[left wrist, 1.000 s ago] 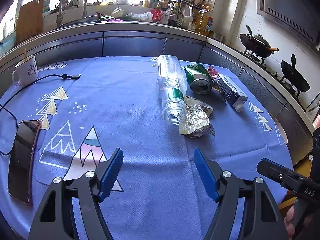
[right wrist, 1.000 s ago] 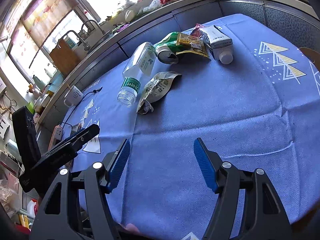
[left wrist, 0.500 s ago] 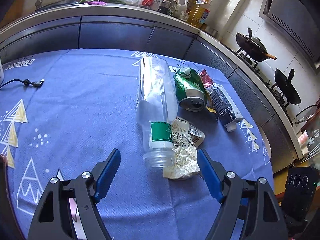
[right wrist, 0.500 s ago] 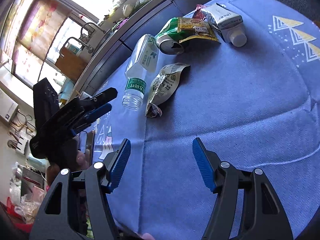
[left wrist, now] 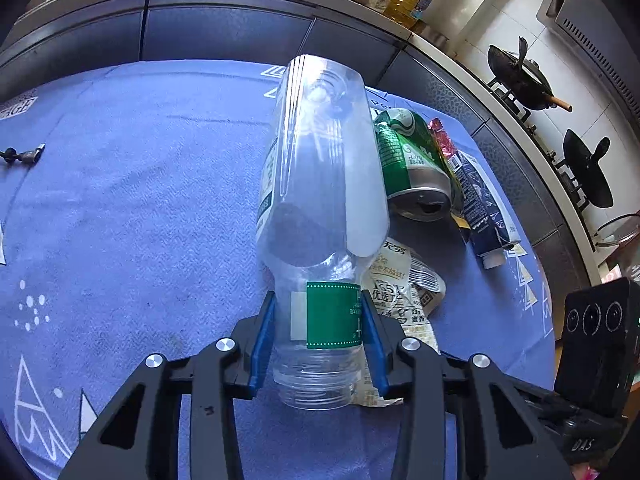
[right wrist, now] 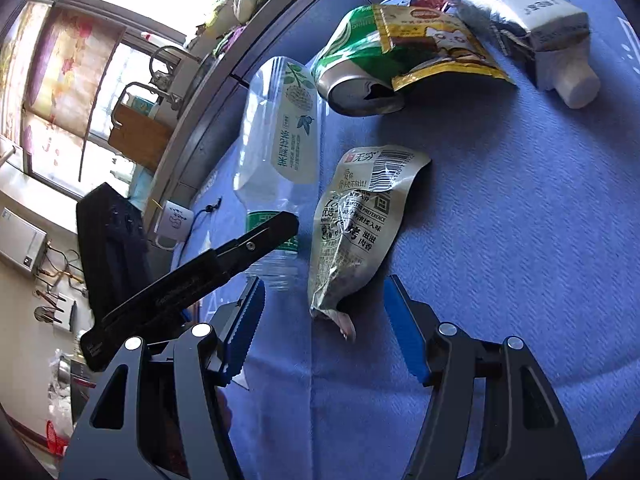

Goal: Collect trash
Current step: 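Grasp the clear water bottle with the left tool while the right tool grasps the foil wrapper, then carry the bottle and wrapper over the beige bin and open both tools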

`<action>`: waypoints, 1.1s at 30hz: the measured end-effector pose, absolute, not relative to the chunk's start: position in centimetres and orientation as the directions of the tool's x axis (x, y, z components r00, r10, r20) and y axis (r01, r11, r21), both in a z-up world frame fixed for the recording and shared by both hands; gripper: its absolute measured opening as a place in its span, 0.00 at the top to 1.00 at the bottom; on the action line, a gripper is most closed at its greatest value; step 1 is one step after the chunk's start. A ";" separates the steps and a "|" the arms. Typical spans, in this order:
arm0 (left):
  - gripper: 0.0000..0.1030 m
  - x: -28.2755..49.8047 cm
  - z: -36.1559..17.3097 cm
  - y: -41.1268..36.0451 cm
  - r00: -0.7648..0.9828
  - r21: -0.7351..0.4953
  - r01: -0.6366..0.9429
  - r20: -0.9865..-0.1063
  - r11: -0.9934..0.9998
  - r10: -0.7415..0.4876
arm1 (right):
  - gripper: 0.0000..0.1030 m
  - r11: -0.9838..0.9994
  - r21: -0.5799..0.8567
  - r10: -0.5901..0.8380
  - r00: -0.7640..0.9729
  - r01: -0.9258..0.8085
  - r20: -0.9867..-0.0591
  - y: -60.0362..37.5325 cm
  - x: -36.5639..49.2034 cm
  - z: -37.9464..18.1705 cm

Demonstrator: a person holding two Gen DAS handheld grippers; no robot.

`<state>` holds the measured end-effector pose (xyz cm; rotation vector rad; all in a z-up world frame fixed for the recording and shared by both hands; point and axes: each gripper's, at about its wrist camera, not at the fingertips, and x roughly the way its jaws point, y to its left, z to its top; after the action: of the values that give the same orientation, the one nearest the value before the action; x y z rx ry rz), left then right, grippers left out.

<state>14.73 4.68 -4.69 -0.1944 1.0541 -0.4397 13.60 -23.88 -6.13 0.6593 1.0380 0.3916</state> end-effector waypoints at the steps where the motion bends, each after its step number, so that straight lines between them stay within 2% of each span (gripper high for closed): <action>1: 0.61 14.6 -4.7 5.1 0.421 -0.368 0.252 -0.791 0.895 -0.444 | 0.49 0.763 0.646 0.572 0.475 -0.008 -0.669 -23.4 13.6 -6.0; 2: 0.61 14.4 -4.7 5.6 0.425 -0.372 0.246 -0.788 0.895 -0.444 | 0.60 0.791 0.611 0.546 0.475 -0.023 -0.690 -22.9 13.7 -6.1; 3: 0.61 14.2 -4.8 6.0 0.430 -0.369 0.242 -0.788 0.897 -0.440 | 0.82 0.793 0.609 0.552 0.460 -0.032 -0.695 -22.7 13.7 -6.5; 6: 0.61 12.2 -4.7 7.2 0.441 -0.361 0.235 -0.788 0.902 -0.430 | 0.86 0.766 0.642 0.584 0.463 -0.043 -0.666 -23.1 12.9 -6.8; 12: 0.61 7.4 -4.5 7.9 0.451 -0.343 0.258 -0.784 0.903 -0.427 | 0.93 0.801 0.584 0.562 0.510 -0.136 -0.652 -23.9 9.0 -4.7; 16: 0.61 5.2 -3.3 7.5 0.461 -0.410 0.271 -0.739 0.871 -0.491 | 0.94 0.808 0.578 0.536 0.552 -0.115 -0.639 -26.8 7.1 -4.3; 20: 0.61 4.3 -2.6 5.0 0.448 -0.403 0.308 -0.738 0.862 -0.505 | 0.94 0.796 0.599 0.535 0.563 -0.087 -0.630 -29.6 6.0 -4.4; 23: 0.61 3.5 -2.5 3.4 0.422 -0.411 0.326 -0.743 0.851 -0.520 | 0.94 0.836 0.540 0.487 0.586 -0.098 -0.648 -32.2 3.5 -3.8; 28: 0.60 1.6 -3.9 0.8 0.383 -0.344 0.362 -0.793 0.866 -0.475 | 0.93 0.888 0.453 0.417 0.564 -0.083 -0.713 -36.3 0.4 -3.2; 30: 0.60 1.0 -4.8 0.4 0.368 -0.310 0.361 -0.819 0.880 -0.440 | 0.90 0.901 0.423 0.404 0.541 -0.097 -0.737 -36.7 -0.1 -3.3; 31: 0.59 0.8 -5.1 0.2 0.363 -0.298 0.354 -0.830 0.887 -0.424 | 0.79 0.907 0.409 0.395 0.542 -0.102 -0.742 -36.9 -0.2 -3.3; 32: 0.58 0.9 -5.3 0.2 0.359 -0.283 0.344 -0.841 0.895 -0.404 | 0.66 0.907 0.406 0.395 0.548 -0.106 -0.738 -37.1 -0.4 -3.5; 33: 0.56 0.9 -5.4 0.2 0.356 -0.278 0.339 -0.846 0.899 -0.396 | 0.39 0.905 0.411 0.396 0.563 -0.107 -0.725 -37.1 -0.5 -3.5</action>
<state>0.85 0.18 -5.38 -0.0579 1.1092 -0.4752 -0.53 -37.07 -3.50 0.3399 0.9299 0.3025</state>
